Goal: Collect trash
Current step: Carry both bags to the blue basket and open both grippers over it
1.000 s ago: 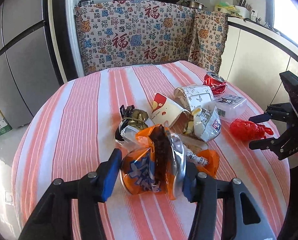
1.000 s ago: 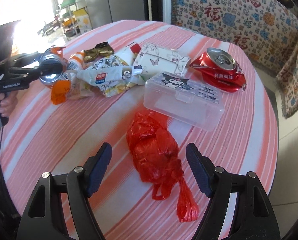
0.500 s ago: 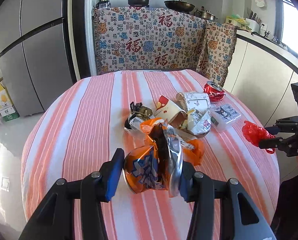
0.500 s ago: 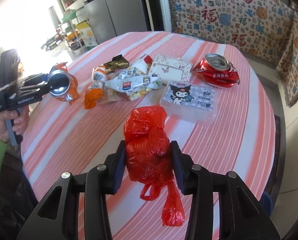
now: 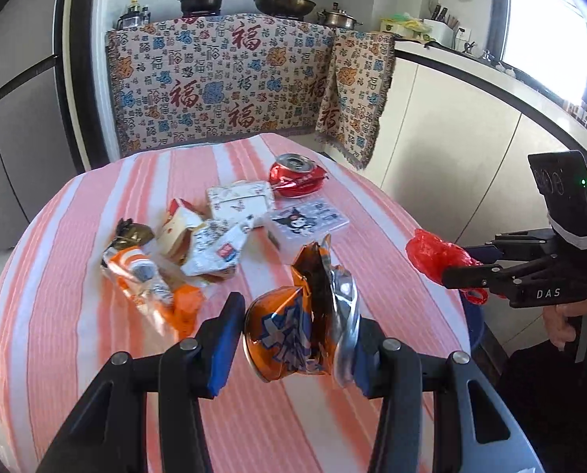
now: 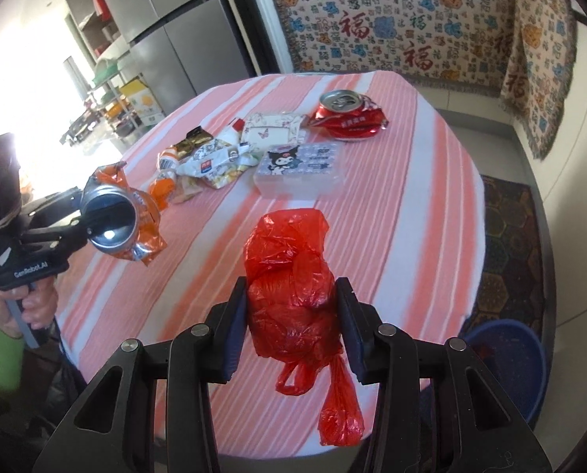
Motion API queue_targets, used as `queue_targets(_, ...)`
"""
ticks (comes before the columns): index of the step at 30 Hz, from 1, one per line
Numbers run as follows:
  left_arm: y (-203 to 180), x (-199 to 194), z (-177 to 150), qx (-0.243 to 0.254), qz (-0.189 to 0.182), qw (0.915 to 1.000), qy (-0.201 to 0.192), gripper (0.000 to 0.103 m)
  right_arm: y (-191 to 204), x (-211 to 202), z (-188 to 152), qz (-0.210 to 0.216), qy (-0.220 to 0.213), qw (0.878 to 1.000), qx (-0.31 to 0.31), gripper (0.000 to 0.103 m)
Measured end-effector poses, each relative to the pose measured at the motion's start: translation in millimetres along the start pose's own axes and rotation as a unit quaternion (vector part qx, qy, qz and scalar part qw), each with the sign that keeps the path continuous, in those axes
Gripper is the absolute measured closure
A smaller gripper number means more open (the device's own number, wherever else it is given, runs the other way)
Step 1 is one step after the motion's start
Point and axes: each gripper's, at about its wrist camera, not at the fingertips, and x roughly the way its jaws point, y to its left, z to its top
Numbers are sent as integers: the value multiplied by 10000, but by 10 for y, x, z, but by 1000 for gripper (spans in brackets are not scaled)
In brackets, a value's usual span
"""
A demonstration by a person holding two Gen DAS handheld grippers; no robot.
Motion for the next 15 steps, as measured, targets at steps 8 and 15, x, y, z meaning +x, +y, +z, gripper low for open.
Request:
queue_targets(8, -725, 286, 111, 176, -555, 9982, 117, 54, -623, -406, -214, -426, -252, 9967, 642, 59)
queue_targets(15, -1465, 572, 257, 530, -1133, 9919, 204, 54, -1398, -766, -511, -1028, -381, 9838, 1418, 59)
